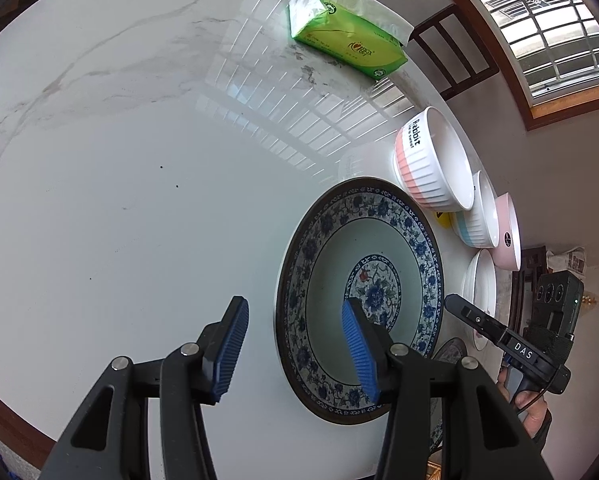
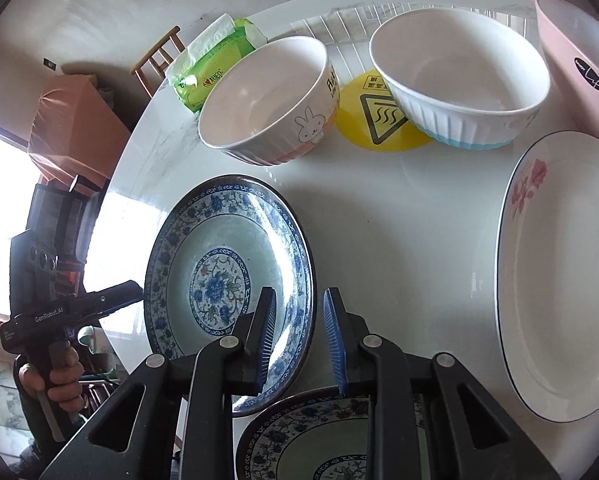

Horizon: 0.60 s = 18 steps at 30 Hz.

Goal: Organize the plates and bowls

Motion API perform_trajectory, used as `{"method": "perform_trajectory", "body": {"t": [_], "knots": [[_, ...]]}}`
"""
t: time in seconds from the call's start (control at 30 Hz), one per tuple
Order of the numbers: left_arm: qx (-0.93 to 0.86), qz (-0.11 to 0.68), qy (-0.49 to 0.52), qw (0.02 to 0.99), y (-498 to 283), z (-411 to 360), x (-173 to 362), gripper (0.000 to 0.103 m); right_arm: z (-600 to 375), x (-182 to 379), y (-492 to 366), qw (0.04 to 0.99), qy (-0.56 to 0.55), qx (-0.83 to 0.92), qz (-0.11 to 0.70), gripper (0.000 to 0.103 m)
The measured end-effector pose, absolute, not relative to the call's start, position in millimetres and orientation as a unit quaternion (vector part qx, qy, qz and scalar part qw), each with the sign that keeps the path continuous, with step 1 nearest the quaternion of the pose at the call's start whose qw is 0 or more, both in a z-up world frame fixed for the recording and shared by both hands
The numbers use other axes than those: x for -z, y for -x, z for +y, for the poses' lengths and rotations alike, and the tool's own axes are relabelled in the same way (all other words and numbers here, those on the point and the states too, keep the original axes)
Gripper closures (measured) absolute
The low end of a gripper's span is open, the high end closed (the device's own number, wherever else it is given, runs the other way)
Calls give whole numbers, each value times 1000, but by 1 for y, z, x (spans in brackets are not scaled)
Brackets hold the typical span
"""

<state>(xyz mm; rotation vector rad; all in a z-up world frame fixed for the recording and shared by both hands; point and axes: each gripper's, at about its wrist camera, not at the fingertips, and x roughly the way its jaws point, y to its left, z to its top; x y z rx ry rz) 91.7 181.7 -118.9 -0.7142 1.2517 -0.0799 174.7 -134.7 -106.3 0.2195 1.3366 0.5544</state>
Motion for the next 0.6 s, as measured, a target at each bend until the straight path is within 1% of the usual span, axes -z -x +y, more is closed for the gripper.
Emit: {"method": "perform_trajectory", "body": {"t": [0.07, 0.13, 0.17, 0.27, 0.33, 0.43, 0.57, 0.6], "knots": [[38, 576, 325, 749, -93, 181, 121, 54, -135, 110, -178, 741, -105, -258, 611, 81], [40, 578, 321, 749, -95, 179, 122, 58, -135, 115, -181, 736, -110, -260, 615, 86], [42, 579, 320, 748, -95, 178, 123, 61, -135, 117, -183, 735, -112, -261, 616, 87], [42, 582, 318, 747, -98, 177, 125, 63, -136, 123, -186, 731, -115, -264, 618, 89], [43, 584, 313, 748, -99, 176, 126, 68, -136, 126, -188, 728, -120, -270, 618, 90], [52, 589, 305, 746, -103, 172, 130, 78, -134, 129, -191, 727, -115, -276, 618, 91], [46, 594, 290, 749, -105, 169, 135, 86, -131, 129, -192, 728, -107, -278, 617, 91], [46, 594, 287, 751, -105, 170, 135, 87, -131, 128, -191, 729, -105, -278, 617, 91]]}}
